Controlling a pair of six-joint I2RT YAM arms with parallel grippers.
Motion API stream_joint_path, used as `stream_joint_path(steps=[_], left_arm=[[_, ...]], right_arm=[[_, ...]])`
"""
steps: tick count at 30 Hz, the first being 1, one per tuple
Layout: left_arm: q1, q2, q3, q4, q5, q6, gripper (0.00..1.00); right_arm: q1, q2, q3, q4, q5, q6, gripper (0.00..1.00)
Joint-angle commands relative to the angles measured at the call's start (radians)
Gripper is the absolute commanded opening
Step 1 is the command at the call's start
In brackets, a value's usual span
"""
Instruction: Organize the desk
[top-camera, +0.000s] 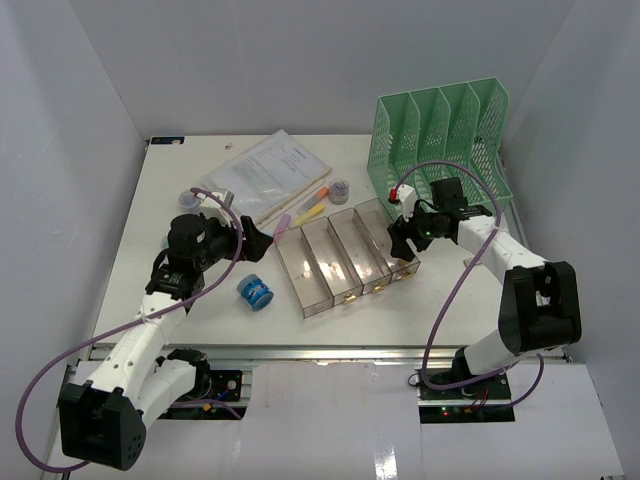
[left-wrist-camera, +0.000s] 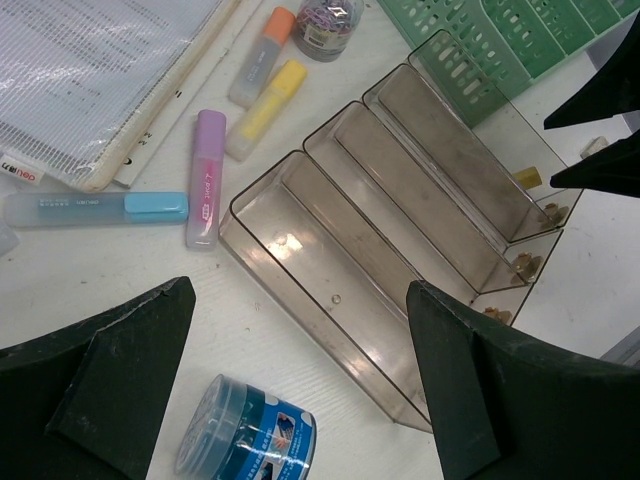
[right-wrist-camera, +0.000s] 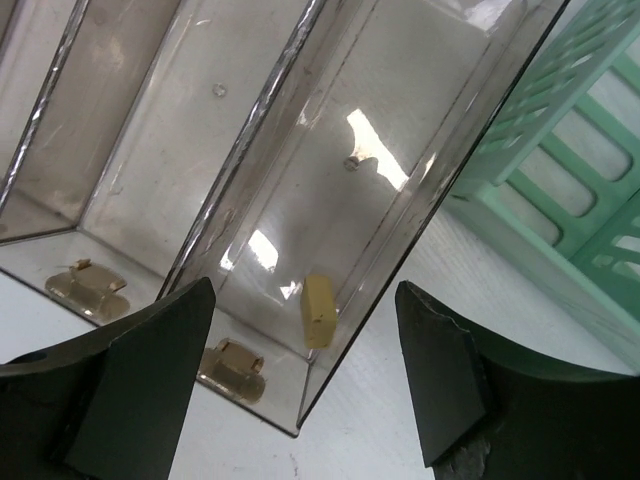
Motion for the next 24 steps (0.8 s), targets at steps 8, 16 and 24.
stream_joint_path(steps=[8, 16, 24], left_arm=[[-0.005, -0.114, 0.018, -0.075, 0.105, -0.118, 0.98], [-0.001, -0.249, -0.007, -0.131, 0.104, -0.123, 0.98], [0.008, -0.249, -0.009, -0.115, 0.189, -0.136, 0.98]], right_arm=[[-0.279, -0.217, 0.041, -0.377, -0.169, -0.346, 0.81], [-0.494, -0.090, 0.015, -0.442, -0.057, -0.372, 0.85], [-0.536, -0.010, 0.046, -0.407, 0.016, -0.564, 0.95]])
